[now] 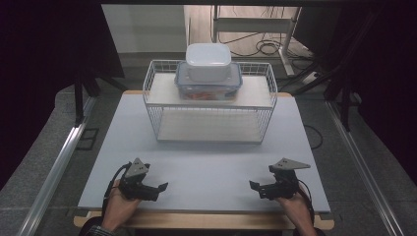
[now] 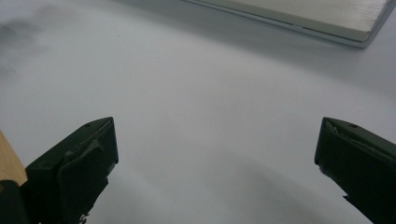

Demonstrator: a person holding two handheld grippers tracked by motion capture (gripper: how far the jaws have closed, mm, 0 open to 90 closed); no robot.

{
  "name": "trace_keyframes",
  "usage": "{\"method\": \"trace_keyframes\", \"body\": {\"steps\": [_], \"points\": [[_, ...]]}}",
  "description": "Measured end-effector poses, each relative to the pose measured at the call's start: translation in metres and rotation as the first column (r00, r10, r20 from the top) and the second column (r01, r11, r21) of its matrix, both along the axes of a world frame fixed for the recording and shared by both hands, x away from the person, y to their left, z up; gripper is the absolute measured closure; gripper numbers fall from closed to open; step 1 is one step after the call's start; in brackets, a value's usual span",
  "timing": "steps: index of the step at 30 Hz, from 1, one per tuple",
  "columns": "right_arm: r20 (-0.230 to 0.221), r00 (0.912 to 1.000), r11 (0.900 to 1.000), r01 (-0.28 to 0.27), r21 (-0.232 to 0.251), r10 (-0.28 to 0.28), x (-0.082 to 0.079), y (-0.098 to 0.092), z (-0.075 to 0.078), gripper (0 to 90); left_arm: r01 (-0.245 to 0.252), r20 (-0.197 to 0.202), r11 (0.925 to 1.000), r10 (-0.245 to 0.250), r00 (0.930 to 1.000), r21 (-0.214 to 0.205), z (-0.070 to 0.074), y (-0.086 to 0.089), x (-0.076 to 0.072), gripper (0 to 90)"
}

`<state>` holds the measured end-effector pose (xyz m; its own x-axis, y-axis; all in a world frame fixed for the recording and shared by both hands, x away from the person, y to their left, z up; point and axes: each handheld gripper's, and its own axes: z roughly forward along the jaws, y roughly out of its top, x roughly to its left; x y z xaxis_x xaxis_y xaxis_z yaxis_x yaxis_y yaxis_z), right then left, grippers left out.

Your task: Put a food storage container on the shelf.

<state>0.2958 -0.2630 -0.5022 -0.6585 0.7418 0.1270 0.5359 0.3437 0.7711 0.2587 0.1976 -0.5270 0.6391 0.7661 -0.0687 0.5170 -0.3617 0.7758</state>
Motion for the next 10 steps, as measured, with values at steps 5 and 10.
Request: {"method": "trace_keyframes", "body": {"steps": [5,10], "points": [[-0.029,0.9996,0.9999,0.000,-0.012,0.000,0.0022,0.0001,-0.0060,0.0,0.000,-0.024,0.9997,0.001,0.9997,0.025,-0.0036,-0.0022,0.0017,2.3],[-0.038,0.9993,0.9997,0.004,-0.023,-0.005,0.0030,-0.0001,-0.0074,0.0,-0.003,-0.023,0.9998,0.004,0.9997,0.022,-0.0034,-0.0023,0.0023,2.0]]}}
